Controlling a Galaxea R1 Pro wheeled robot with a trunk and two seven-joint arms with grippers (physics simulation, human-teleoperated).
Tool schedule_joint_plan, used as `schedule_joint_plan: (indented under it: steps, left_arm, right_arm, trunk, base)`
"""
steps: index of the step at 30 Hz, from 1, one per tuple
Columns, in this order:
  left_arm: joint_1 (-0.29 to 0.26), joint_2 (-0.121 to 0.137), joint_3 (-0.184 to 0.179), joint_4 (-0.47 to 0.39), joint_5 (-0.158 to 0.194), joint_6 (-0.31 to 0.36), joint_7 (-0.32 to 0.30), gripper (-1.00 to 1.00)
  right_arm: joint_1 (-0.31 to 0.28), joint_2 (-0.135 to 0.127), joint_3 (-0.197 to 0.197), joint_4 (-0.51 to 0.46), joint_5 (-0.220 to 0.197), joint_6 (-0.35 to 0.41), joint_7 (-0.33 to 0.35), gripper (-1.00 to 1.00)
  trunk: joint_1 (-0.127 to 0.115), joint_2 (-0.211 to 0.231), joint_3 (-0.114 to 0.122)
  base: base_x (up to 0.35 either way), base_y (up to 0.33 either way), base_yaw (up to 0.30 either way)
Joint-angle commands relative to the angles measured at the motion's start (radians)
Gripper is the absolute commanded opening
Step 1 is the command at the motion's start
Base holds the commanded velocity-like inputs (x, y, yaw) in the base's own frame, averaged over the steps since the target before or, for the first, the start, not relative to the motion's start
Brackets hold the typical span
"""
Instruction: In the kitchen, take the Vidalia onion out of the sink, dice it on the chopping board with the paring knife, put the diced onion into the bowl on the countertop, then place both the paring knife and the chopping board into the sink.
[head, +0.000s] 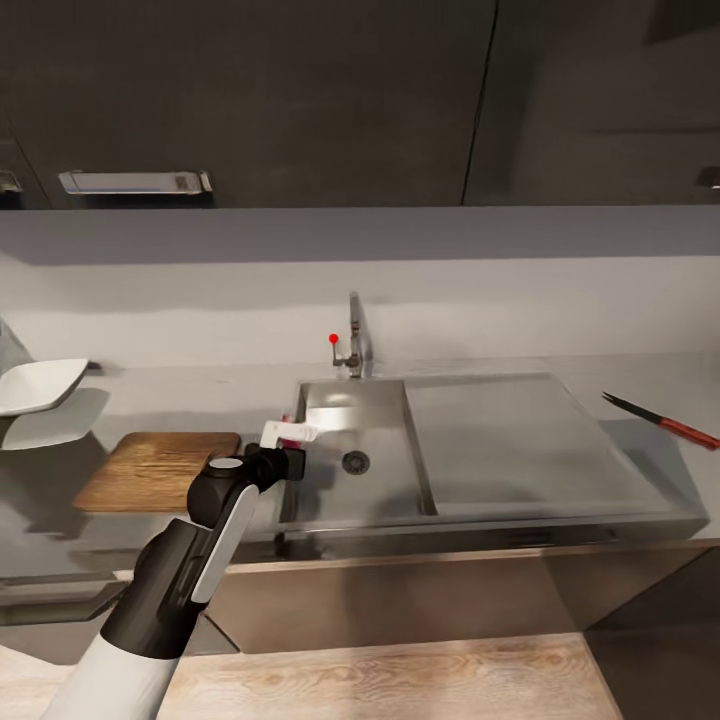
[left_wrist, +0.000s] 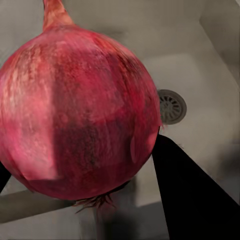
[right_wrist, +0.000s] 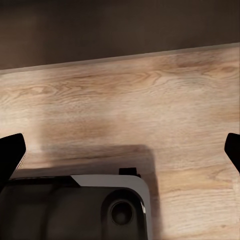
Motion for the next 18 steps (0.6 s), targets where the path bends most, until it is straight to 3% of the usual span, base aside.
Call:
schedule_joint_plan:
  steps: [1,18]
  left_arm:
    - [-0.001,0.000,-0.001,-0.001,0.008,0.004,0.008,-1.00]
    - [-0.001,0.001,-0.001,0.000,0.008,0.004,0.008,-1.00]
  right_arm:
    - [0.000,-0.001,0.006,-0.002,-0.011,-0.002,0.003,1.00]
    - [0.000,-0.003,0.006,-0.002,-0.011,-0.002,0.003,1.00]
  trunk:
    - [0.001,-0.002,-0.002]
    - [0.001,-0.002,-0.002]
  base:
    - [0.000,0.306,0.000]
    - [0.000,0.306,0.000]
